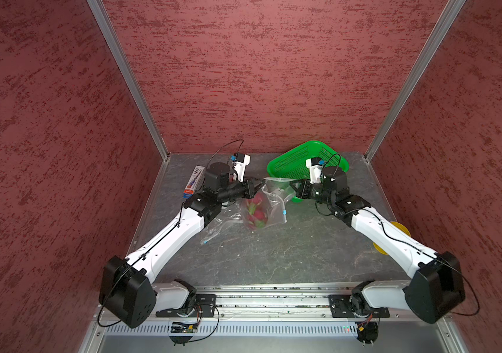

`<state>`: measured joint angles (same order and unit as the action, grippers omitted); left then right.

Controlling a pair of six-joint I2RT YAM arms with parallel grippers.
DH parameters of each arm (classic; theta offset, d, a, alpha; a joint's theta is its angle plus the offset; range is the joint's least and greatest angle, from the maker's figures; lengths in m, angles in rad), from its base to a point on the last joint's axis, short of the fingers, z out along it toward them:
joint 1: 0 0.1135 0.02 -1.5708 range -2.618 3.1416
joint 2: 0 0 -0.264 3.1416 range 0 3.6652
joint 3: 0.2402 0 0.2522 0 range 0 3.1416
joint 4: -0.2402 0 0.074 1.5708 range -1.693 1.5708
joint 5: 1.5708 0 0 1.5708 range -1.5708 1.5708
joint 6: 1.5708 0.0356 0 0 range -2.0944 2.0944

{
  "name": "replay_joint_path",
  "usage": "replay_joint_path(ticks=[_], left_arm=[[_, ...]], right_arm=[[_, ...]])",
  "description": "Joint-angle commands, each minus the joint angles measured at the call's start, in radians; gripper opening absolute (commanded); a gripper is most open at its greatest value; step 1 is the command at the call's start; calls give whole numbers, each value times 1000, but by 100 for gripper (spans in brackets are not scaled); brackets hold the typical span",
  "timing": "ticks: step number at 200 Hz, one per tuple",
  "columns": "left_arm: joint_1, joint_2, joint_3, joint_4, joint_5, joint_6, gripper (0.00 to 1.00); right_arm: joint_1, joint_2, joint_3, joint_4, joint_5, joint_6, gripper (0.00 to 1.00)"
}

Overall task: Open the zip-top bag and take out the dragon fruit
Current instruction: Open the zipper of the food storage bag at the center of the board, then pick up the dragon fruit from the zipper food storage bag.

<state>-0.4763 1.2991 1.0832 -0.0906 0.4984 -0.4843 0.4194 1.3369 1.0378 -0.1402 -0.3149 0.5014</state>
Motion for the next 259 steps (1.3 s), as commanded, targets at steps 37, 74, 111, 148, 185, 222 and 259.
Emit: replay_joint_path(ticks=[37, 74, 111, 148, 185, 222, 259], left_arm=[[0, 60, 83, 3, 34, -33, 0], [-10, 102, 131, -8, 29, -57, 0], [-25, 117, 146, -6, 4, -73, 0], [-33, 119, 143, 2, -10, -80, 0], [-36, 118, 151, 15, -4, -71, 0], [-53, 150, 190, 12, 36, -56, 0], [-92, 204, 233, 21, 78, -51, 0]], right_arm=[[-37, -76, 92, -101, -63, -51, 34], [-22, -123, 160, -107, -95, -52, 26], [27, -73, 182, -38, -141, -60, 16], [75, 31, 204, 10, -164, -63, 9], [106, 132, 225, 19, -145, -57, 4], [136, 221, 287, -32, -90, -70, 4], [137, 282, 304, -100, -21, -80, 4]])
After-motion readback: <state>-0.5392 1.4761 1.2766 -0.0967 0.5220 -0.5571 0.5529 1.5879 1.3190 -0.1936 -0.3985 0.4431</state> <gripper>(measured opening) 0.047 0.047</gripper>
